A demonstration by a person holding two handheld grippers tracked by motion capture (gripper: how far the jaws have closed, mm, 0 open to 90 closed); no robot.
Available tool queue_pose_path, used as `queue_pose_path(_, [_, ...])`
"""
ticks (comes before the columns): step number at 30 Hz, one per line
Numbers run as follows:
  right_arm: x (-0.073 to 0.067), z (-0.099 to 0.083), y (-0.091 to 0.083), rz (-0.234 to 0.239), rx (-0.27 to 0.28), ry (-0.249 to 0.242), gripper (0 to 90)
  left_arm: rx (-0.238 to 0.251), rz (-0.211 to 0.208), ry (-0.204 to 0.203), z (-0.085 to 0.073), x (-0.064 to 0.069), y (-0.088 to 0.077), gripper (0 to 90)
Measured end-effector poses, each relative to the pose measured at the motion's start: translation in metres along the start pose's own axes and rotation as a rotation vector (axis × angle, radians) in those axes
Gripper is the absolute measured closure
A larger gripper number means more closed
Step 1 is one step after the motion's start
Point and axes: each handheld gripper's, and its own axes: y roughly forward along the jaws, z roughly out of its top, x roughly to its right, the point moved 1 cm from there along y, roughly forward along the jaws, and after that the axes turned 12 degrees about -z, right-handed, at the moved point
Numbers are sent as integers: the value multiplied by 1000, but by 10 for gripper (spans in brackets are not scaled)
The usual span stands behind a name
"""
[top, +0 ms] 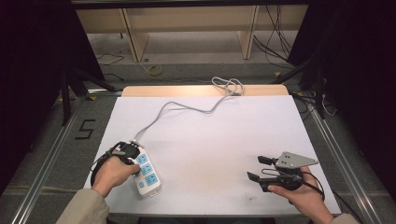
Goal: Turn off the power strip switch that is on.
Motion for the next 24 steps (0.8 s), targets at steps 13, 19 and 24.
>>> queue_pose_path(13, [-1,0,0,1,3,1,285,-4,6,3,0,1,0,898])
queue_pose_path(19, [0,0,0,0,3,-4,285,-1,6,0,0,1,0,899])
queue_pose_path(24, [0,0,0,0,4,-5,286,-1,10,0,0,1,0,899])
